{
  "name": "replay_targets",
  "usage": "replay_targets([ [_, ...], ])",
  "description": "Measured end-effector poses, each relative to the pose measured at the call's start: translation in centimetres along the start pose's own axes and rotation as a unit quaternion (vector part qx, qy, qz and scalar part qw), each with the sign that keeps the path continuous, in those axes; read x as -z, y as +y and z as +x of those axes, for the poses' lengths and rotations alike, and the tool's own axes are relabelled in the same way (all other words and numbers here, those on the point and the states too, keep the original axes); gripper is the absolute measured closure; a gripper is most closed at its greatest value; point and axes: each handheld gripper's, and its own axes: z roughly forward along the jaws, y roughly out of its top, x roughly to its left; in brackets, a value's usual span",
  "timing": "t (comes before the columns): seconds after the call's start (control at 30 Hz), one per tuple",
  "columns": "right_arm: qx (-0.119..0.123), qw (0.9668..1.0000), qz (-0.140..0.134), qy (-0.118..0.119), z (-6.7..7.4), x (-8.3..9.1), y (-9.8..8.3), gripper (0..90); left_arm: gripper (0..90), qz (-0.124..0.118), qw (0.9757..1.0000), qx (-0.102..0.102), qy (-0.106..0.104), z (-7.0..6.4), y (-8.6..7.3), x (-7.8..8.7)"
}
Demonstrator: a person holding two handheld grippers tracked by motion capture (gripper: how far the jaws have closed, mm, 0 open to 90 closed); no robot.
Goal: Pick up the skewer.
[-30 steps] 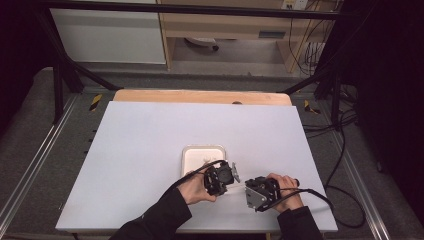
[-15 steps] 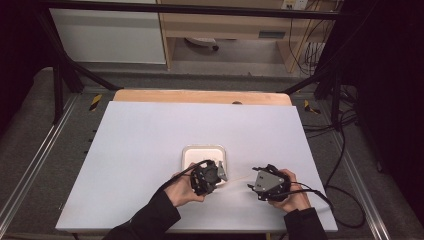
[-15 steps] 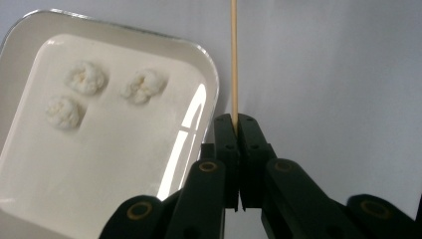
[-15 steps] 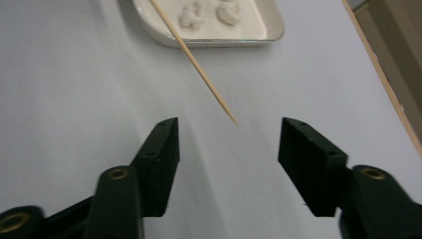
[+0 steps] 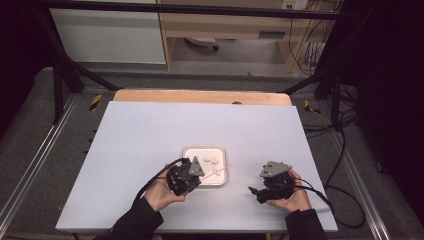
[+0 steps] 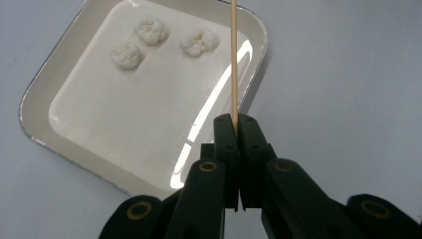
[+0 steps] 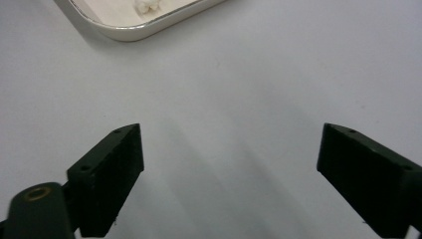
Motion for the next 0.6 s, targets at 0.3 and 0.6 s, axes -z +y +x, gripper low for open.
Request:
replay_targets([
  [0.3,-0.054,0.9981,-0.011,0.027,0.0,-0.5,0.1,3.3,88.4,-0.053,0.9971,0.052,0.019,0.7,-3.5,1.4],
  [0.6,-0.099,0.9937,-0.037,0.036,-0.3,-0.3,0.7,0.6,88.4,-0.099,0.988,0.115,0.03,1.1,-7.0,2.2],
])
